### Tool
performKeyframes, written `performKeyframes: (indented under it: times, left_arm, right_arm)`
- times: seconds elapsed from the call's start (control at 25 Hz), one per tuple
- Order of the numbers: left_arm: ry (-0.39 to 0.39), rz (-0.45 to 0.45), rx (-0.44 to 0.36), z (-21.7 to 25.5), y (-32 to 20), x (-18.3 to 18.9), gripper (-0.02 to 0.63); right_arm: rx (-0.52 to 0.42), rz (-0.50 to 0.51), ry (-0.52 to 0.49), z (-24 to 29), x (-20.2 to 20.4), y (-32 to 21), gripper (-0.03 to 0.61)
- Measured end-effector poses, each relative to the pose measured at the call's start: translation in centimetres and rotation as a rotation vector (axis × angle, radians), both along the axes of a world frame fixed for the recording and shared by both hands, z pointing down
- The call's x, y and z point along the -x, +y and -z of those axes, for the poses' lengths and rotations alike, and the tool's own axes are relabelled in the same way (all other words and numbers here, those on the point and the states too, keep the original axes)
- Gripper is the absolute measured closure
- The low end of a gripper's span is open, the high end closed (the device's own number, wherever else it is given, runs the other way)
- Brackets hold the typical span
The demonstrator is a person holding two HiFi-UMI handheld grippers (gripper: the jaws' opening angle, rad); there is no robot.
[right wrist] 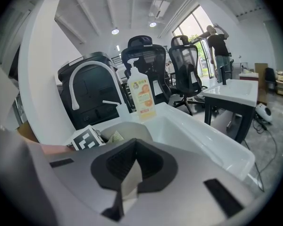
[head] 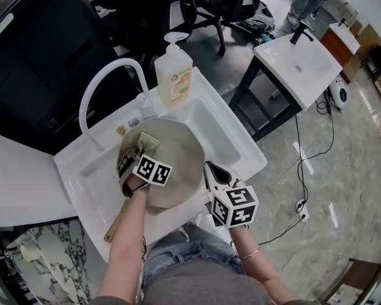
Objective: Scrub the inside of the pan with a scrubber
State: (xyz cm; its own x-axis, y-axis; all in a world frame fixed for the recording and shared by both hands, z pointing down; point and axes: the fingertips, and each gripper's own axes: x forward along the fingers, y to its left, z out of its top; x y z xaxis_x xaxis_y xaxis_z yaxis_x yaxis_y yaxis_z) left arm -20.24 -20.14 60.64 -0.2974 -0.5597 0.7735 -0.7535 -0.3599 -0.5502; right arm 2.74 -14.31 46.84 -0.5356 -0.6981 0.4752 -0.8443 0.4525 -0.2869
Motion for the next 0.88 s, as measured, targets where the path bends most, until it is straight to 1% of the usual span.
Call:
performKeyframes:
  times: [0.16,0.44,0.56,0.68,0.76,0.8,0.88]
  left_arm:
    - [-0.083,-0.027,0.006,0.8,0.4,0.8,0.554]
    - [-0.173,-0.083,0.015,2.1,1.0,1.1,0.554]
    - [-0.189,-0.090,0.010,2.8,1.4,1.3,0.552]
    - [-0.169,-0.074,-0.022,4.3,1.8,1.7,0.551]
    - [-0.130,-0.056,-0.055,5.5,2.2,2.0,0.548]
    - [-0.093,-0.049,-0.067,6.1,2.5,1.9,0.548]
    - [0.019,-0.039,-0.066,6.6,3.1,1.3,0.548]
  right_arm:
    - [-0.005,0.005,0.000,0.2,0.1,0.2,0.568]
    - [-0.009,0.017,0.001,0.3,0.4,0.9,0.568]
    - [-0.013,0.018,0.004,0.6,0.5,1.2,0.568]
    - [-0.017,0.020,0.008,0.7,0.5,1.6,0.568]
    - [-0.023,0.018,0.007,0.9,0.5,1.8,0.568]
    - [-0.026,0.016,0.005,0.9,0.4,1.9,0.568]
    - [-0.030,0.009,0.003,1.1,0.3,2.1,0.568]
